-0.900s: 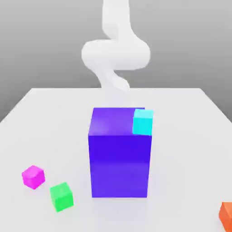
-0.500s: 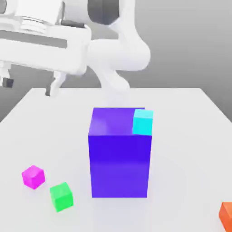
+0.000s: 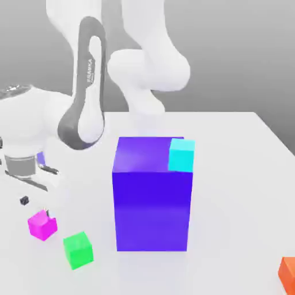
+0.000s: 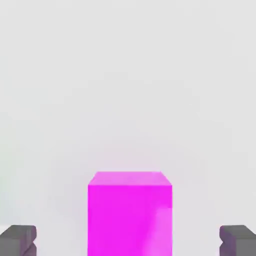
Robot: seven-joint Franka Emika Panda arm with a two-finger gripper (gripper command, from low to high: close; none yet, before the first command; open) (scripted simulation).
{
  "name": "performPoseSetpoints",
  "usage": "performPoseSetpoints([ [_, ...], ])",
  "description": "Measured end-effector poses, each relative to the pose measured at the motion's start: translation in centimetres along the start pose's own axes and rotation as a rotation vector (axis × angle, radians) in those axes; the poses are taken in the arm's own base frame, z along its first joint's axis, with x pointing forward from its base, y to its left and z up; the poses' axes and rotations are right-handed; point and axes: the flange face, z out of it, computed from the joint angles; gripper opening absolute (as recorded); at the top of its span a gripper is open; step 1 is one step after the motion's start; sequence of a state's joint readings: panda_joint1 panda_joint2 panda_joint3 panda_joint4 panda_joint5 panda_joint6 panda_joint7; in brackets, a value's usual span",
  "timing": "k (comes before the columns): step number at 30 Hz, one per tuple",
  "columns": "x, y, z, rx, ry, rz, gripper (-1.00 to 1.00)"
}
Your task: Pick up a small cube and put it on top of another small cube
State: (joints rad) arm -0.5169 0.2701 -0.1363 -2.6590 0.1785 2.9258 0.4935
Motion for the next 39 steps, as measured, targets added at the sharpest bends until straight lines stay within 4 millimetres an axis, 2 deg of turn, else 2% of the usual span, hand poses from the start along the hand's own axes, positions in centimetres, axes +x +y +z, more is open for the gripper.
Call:
performPoseSetpoints([
  [1,0.0,0.1,1.1,-0.001,0.0,0.0,0.0],
  [2,-0.1,0.1,2.0,-0.002,0.0,-0.001,-1.0],
  [9,-0.1,0.1,2.1,-0.002,-0.001,0.0,-1.0],
  [15,-0.2,0.1,-3.4,-0.002,-0.001,0.002,-1.0],
  [20,-2.1,-3.2,-5.5,-0.006,0.002,0.115,-1.0],
  [30,-8.1,-10.2,-8.9,-0.003,0.001,0.372,-1.0],
  [32,-8.5,-10.7,-7.8,-0.002,0.0,0.396,-1.0],
  [36,-8.3,-10.6,-3.4,-0.002,0.0,0.414,-1.0],
  [37,-8.3,-10.5,-2.9,-0.002,0.0,0.415,1.0],
  [39,-8.3,-10.5,-2.9,-0.002,0.0,0.415,1.0],
])
